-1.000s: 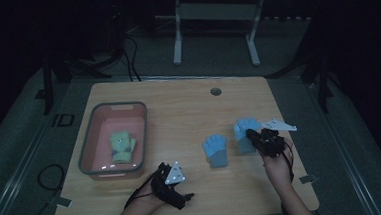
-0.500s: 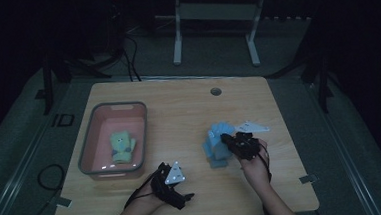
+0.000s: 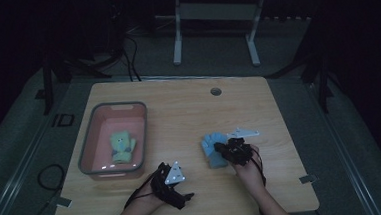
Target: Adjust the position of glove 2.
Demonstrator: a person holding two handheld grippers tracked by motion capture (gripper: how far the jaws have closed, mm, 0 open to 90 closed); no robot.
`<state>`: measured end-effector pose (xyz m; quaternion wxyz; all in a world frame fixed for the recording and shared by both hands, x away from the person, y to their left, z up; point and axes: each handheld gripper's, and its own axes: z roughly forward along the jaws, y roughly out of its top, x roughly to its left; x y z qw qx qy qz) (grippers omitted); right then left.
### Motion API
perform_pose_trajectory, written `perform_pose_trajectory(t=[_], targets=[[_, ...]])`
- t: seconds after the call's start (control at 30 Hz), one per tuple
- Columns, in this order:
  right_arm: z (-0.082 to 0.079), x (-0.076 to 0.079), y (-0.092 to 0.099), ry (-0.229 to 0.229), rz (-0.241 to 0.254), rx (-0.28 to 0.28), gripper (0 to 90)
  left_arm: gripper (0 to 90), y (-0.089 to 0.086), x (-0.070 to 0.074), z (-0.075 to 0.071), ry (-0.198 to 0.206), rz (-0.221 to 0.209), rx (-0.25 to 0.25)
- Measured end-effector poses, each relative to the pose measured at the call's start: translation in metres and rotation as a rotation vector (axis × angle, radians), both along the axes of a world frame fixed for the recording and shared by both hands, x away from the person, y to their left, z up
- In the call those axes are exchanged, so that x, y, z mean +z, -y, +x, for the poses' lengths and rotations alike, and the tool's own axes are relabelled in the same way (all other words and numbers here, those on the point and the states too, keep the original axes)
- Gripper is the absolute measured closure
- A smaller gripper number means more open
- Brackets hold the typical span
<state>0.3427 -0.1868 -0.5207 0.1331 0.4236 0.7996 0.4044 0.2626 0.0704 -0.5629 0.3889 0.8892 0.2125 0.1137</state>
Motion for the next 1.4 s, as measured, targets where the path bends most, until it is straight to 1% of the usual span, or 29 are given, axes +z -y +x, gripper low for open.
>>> perform_pose_trajectory(t=[0.13, 0.27, 0.47, 0.6, 0.67, 0.8, 0.9, 0.93, 0.97, 1.0, 1.03, 1.1, 1.13, 1.17, 1.2, 1.23, 1.27, 1.3, 1.33, 1.37, 1.4], targets=[[0.004, -0.006, 0.001, -0.02, -0.005, -0.001, 85.6, 2.6, 0.0, 0.0, 0.0, 0.0, 0.001, 0.0], [0.008, -0.012, 0.003, -0.041, -0.021, 0.004, 85.3, 2.6, 0.0, 0.0, 0.0, -0.001, 0.001, -0.001], [0.012, -0.017, 0.009, -0.05, -0.011, 0.004, 84.6, 2.6, 0.0, 0.0, 0.001, -0.002, 0.0, 0.0], [0.015, -0.023, 0.012, -0.059, -0.016, 0.003, 84.1, 2.6, 0.0, 0.0, 0.0, -0.002, 0.001, -0.002], [0.016, -0.025, 0.013, -0.066, -0.008, 0.007, 83.4, 2.6, 0.0, 0.0, 0.001, -0.002, 0.001, -0.001], [0.017, -0.025, 0.013, -0.076, -0.008, 0.013, 79.6, 2.6, 0.0, 0.0, 0.0, 0.0, 0.003, -0.001], [0.016, -0.021, 0.013, -0.073, 0.003, 0.021, 72.1, 2.6, 0.0, 0.0, 0.0, 0.006, 0.007, -0.002], [0.015, -0.019, 0.013, -0.067, 0.005, 0.03, 69.8, 2.6, 0.0, 0.001, 0.0, 0.017, 0.012, 0.01], [0.014, -0.016, 0.013, -0.049, 0.006, 0.041, 65.1, 2.6, -0.001, 0.001, 0.0, 0.028, 0.01, 0.024], [0.013, -0.014, 0.014, -0.041, 0.006, 0.044, 61.4, 2.6, -0.001, 0.002, 0.001, 0.039, 0.006, 0.033], [0.013, -0.011, 0.015, -0.032, 0.007, 0.046, 57.6, 2.6, -0.002, 0.004, 0.001, 0.039, -0.008, 0.039], [0.013, -0.006, 0.017, -0.008, 0.001, 0.059, 45.9, 2.6, -0.004, 0.006, 0.001, 0.075, -0.055, 0.04], [0.013, -0.004, 0.018, -0.006, -0.005, 0.066, 39.7, 2.6, -0.005, 0.008, 0.001, 0.08, -0.077, 0.036], [0.014, -0.003, 0.019, -0.006, -0.002, 0.07, 35.4, 2.6, -0.005, 0.009, 0.001, 0.079, -0.094, 0.038], [0.015, -0.002, 0.021, -0.018, 0.012, 0.078, 30.0, 2.6, -0.004, 0.01, 0.001, 0.079, -0.093, 0.042], [0.016, -0.002, 0.022, -0.034, 0.023, 0.098, 23.7, 2.7, -0.003, 0.01, 0.001, 0.074, -0.087, 0.051], [0.016, -0.002, 0.024, -0.048, 0.024, 0.112, 20.3, 2.7, -0.002, 0.011, 0.002, 0.053, -0.07, 0.064], [0.016, -0.001, 0.025, -0.05, 0.023, 0.117, 20.0, 2.7, -0.001, 0.012, 0.003, 0.027, -0.069, 0.074], [0.016, -0.001, 0.026, -0.05, 0.035, 0.119, 20.0, 2.7, -0.001, 0.013, 0.005, 0.005, -0.081, 0.074], [0.016, -0.001, 0.028, -0.057, 0.051, 0.126, 19.5, 2.7, -0.001, 0.014, 0.006, -0.013, -0.103, 0.067], [0.016, -0.001, 0.029, -0.058, 0.049, 0.133, 18.7, 2.7, 0.0, 0.015, 0.008, -0.024, -0.114, 0.065]])
